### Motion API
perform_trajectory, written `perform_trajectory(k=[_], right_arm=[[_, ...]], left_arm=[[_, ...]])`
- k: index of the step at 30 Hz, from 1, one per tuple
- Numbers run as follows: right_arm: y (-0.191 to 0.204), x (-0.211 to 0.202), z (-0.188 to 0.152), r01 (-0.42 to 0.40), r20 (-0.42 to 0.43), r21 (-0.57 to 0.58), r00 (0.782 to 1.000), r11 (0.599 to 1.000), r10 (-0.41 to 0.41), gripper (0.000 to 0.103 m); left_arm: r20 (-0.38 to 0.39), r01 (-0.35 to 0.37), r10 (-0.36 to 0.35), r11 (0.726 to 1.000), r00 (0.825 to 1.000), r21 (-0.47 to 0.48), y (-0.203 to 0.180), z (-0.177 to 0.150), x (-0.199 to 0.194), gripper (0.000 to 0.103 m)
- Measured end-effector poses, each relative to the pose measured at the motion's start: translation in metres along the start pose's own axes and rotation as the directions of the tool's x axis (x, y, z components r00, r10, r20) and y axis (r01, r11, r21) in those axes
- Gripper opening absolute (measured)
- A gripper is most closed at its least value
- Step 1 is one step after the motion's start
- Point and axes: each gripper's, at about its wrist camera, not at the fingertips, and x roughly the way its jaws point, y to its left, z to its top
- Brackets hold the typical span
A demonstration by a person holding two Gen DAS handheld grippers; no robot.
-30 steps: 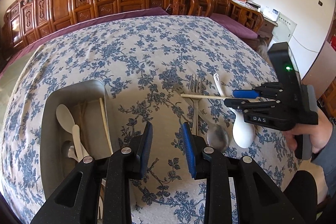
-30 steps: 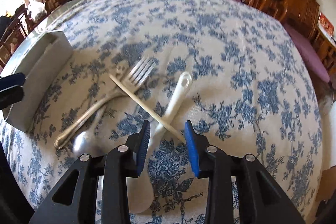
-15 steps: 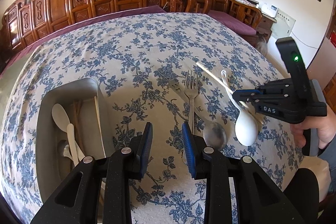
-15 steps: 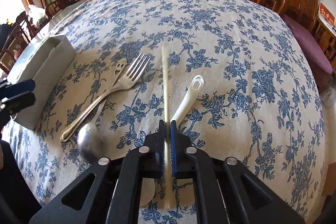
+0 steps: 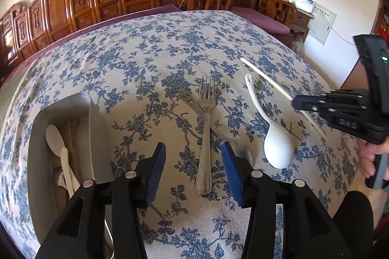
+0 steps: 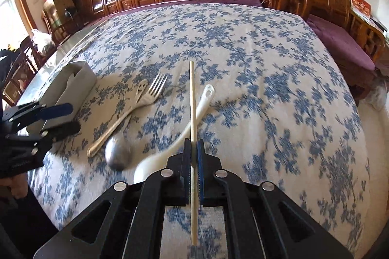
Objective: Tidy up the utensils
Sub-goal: 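Grasp a metal fork with the left tool while the right tool holds the chopstick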
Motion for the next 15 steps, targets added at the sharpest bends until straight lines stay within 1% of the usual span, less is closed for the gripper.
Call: perform_trajectory(k=[4, 8, 10, 11, 13, 15], right_arm=[[-0.005, -0.015, -0.013, 0.012, 0.025, -0.014, 1.000, 1.000, -0.011, 0.006], [-0.011, -0.028, -0.019, 0.014, 0.043, -0.025, 0.999, 1.000, -0.013, 0.006], [-0.014, -0.033, -0.019, 0.015, 0.052, -0.032, 0.999, 0.999, -0.013, 0.006], [-0.015, -0.036, -0.018, 0.018, 0.064, -0.033, 0.998, 0.999, -0.016, 0.006], [-0.019, -0.040, -0.016, 0.021, 0.077, -0.034, 0.997, 0.999, -0.018, 0.006], [-0.021, -0.044, -0.015, 0.028, 0.086, -0.035, 0.996, 0.999, -0.025, 0.006]], left_arm=[[-0.020, -0.010, 0.010, 1.000, 1.000, 0.017, -0.005, 0.000, 0.008, 0.045], [-0.029, -0.010, 0.011, 1.000, 1.000, 0.026, -0.006, 0.006, 0.012, 0.045], [-0.034, -0.007, 0.009, 0.999, 0.999, 0.054, -0.010, 0.009, 0.014, 0.045], [-0.032, -0.016, 0.019, 0.997, 0.999, 0.075, -0.012, 0.010, 0.016, 0.045], [-0.046, -0.030, 0.035, 0.994, 0.998, 0.101, -0.015, 0.013, 0.025, 0.041], [-0.086, -0.020, 0.027, 0.997, 0.996, 0.081, -0.011, 0.017, 0.039, 0.036]])
